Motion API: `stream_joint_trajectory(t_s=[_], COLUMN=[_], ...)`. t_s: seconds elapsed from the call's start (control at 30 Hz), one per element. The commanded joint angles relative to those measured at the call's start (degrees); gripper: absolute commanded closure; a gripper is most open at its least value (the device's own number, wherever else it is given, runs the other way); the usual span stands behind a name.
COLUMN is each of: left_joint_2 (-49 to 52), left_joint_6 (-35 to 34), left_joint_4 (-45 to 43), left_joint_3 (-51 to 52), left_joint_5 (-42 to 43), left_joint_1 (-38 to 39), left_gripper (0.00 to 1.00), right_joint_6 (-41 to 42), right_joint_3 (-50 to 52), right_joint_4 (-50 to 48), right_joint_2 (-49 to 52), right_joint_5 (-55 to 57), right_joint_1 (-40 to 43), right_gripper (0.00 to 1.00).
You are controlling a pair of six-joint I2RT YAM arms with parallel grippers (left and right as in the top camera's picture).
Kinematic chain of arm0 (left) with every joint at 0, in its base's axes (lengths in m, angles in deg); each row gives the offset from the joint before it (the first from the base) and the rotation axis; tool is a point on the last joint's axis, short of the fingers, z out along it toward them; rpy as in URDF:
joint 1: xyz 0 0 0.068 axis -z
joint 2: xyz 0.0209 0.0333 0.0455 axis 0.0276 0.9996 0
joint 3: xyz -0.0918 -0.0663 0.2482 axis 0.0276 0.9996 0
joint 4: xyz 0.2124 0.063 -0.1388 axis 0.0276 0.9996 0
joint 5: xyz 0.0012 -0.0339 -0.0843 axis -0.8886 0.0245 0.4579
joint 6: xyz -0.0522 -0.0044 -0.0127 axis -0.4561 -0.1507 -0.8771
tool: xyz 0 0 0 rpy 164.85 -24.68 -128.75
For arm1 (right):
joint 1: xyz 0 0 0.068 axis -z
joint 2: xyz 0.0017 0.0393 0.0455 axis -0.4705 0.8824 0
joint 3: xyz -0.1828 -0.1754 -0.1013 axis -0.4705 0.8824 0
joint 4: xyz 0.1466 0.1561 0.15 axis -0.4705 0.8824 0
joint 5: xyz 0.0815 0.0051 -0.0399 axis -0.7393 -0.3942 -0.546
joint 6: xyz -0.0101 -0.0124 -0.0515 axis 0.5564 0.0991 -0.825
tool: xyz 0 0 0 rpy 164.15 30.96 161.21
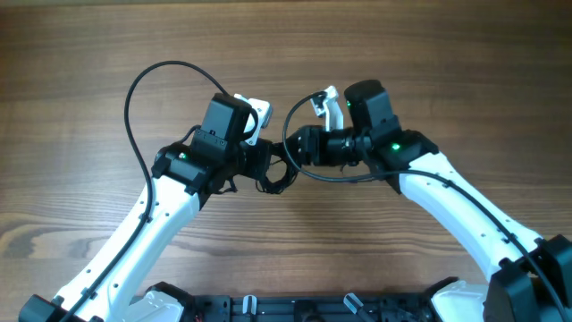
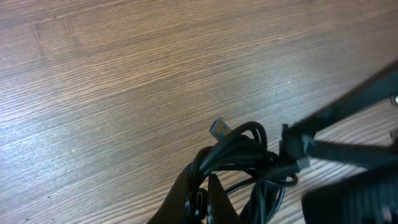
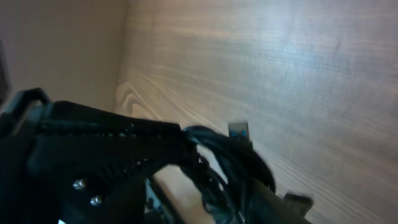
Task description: Untangle cables
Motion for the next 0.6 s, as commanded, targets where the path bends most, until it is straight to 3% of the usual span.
stream_joint_trajectory(t_s=[0.0, 0.13, 0.23, 0.33, 0.57], left_joint_2=[0.1, 0.1, 0.1, 0.1, 0.1], left_joint_6=[-4.5, -5.1, -5.8, -5.8, -5.8], left_joint_4=[-1.0, -1.3, -1.4, -1.4, -1.2], left_joint_3=[-1.0, -1.0, -1.0, -1.0, -1.0], left_joint_5=[-2.8, -2.9, -2.8, -2.8, -1.7], left_joint_1=[0.2, 0.2, 0.2, 0.2, 0.2], left_gripper=[0.96, 0.96, 0.96, 0.96, 0.96], right_joint_6=[3.6, 6.5, 4.9, 1.3, 1.6], right_joint_3=[-0.9, -0.9, -0.9, -0.9, -0.9], right_joint_4=[2.3, 4.6, 4.1, 3.3, -0.2], right_joint_2=[0.7, 0.7, 0.7, 0.7, 0.7], right_joint_5=[4.4, 9.0, 9.0, 11.8, 5.1], right_joint_1=[-2.0, -2.8, -2.8, -2.8, -2.8], right_gripper=[0.44, 0.45, 0.51, 0.50, 0.50])
